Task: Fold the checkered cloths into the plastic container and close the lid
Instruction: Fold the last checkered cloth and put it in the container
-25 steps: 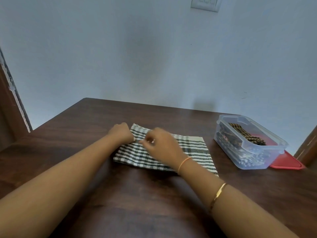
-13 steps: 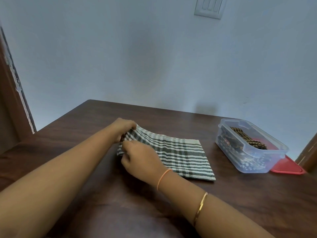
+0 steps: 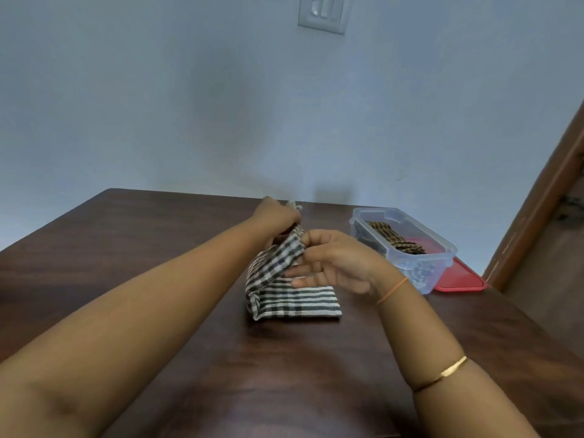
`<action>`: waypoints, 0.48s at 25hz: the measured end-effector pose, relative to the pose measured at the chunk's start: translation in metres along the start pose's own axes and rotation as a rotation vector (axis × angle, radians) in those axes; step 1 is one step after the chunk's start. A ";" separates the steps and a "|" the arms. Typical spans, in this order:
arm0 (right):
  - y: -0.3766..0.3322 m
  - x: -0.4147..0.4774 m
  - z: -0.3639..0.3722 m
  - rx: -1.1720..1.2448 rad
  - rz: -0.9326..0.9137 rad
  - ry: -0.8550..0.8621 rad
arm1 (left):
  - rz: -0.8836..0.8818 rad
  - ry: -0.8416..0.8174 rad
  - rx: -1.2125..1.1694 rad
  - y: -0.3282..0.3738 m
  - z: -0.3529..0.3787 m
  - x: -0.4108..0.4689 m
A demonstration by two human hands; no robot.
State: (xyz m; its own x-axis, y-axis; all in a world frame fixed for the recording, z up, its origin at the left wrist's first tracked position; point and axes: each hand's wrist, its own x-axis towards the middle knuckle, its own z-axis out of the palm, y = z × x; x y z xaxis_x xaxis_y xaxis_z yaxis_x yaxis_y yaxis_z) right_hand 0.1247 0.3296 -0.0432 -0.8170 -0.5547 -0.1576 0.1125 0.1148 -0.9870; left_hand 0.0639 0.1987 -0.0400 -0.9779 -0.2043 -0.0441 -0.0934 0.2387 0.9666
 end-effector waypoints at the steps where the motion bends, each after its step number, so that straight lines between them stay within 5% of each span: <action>1: 0.004 -0.006 -0.014 0.018 0.047 0.013 | -0.024 -0.015 -0.003 -0.004 0.013 0.000; 6: 0.029 -0.012 -0.052 0.113 0.277 0.145 | -0.099 -0.197 -0.140 -0.025 0.053 -0.003; 12: 0.046 0.002 -0.053 -0.073 0.286 0.321 | 0.282 0.039 0.703 -0.056 0.028 -0.003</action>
State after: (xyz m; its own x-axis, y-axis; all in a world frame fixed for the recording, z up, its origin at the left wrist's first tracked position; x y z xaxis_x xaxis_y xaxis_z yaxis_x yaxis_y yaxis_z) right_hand 0.0981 0.3767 -0.0869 -0.8943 -0.2094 -0.3955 0.3291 0.2912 -0.8983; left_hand 0.0670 0.2121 -0.1011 -0.9764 -0.0760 0.2021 0.0491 0.8332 0.5508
